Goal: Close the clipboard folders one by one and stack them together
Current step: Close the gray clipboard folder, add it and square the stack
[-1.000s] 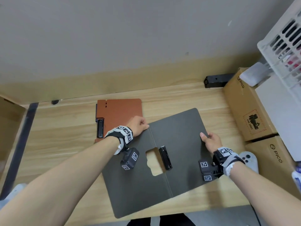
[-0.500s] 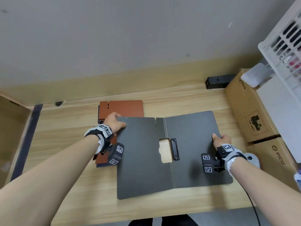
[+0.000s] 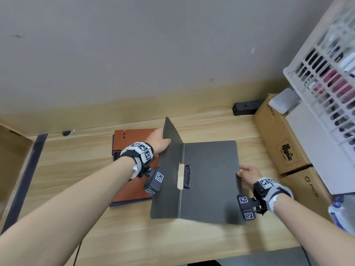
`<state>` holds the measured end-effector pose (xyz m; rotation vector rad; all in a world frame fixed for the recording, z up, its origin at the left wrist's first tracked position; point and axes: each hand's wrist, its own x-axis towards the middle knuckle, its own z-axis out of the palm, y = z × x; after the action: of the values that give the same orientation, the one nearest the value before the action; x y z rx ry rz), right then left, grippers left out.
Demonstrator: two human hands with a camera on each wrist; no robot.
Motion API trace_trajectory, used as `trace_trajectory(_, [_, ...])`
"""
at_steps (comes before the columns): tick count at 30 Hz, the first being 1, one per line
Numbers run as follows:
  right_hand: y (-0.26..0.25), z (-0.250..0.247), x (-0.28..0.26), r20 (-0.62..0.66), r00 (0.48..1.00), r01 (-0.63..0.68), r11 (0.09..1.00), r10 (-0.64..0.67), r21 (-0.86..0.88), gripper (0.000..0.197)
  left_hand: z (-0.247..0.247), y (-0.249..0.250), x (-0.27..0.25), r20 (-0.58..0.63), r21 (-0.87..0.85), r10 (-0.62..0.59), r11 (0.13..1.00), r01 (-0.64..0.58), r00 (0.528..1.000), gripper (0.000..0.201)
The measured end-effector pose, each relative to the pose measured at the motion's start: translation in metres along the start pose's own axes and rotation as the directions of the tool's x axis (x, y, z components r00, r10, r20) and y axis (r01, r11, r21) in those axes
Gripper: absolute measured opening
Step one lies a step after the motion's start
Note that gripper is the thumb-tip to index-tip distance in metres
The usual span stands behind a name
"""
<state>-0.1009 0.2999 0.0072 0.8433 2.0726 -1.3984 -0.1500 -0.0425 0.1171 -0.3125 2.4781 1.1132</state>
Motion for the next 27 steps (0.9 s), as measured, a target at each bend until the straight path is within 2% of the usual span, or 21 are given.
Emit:
trace_trajectory(3, [-0.013, -0.003, -0.021, 0.088, 0.996, 0.034, 0.999, -0.034, -0.003, 0.019, 0.016, 0.019, -0.004, 0.032, -0.013, -0.003, 1.0, 0.003, 0.999, 0.024])
trace_trajectory(5, [-0.026, -0.003, -0.037, 0.153, 0.987, 0.049, 0.998, -0.056, 0.046, 0.016, 0.026, 0.028, -0.008, 0.074, -0.057, -0.009, 0.998, 0.013, 0.997, 0.04])
trace_trajectory(8, [-0.044, 0.001, -0.052, 0.253, 0.963, 0.088, 0.995, -0.098, 0.048, 0.017, 0.035, 0.033, -0.018, 0.196, -0.163, -0.06, 0.982, 0.093, 0.979, 0.06])
trace_trajectory(12, [-0.069, 0.016, -0.067, 0.329, 0.933, 0.146, 0.989, -0.143, 0.015, 0.021, 0.037, 0.032, -0.032, 0.258, -0.182, -0.058, 0.977, 0.108, 0.964, 0.071])
trace_trajectory(15, [-0.086, 0.032, -0.079, 0.36, 0.918, 0.181, 0.984, -0.169, 0.0, 0.021, 0.035, 0.027, -0.04, 0.302, -0.215, -0.041, 0.97, 0.11, 0.953, 0.062])
trace_trajectory(19, [-0.092, 0.043, -0.082, 0.352, 0.922, 0.186, 0.982, -0.162, -0.036, 0.021, 0.042, 0.012, -0.043, 0.356, -0.221, -0.015, 0.97, 0.1, 0.934, 0.046])
trace_trajectory(23, [-0.077, 0.038, -0.071, 0.316, 0.944, 0.108, 0.994, -0.099, -0.01, 0.025, 0.067, 0.0, -0.043, 0.453, -0.063, 0.0, 0.997, 0.033, 0.891, 0.044])
trace_trajectory(27, [-0.059, 0.026, -0.06, 0.276, 0.96, 0.024, 0.998, -0.041, 0.065, 0.041, 0.09, -0.026, -0.034, 0.416, 0.085, -0.049, 0.996, 0.015, 0.908, 0.039])
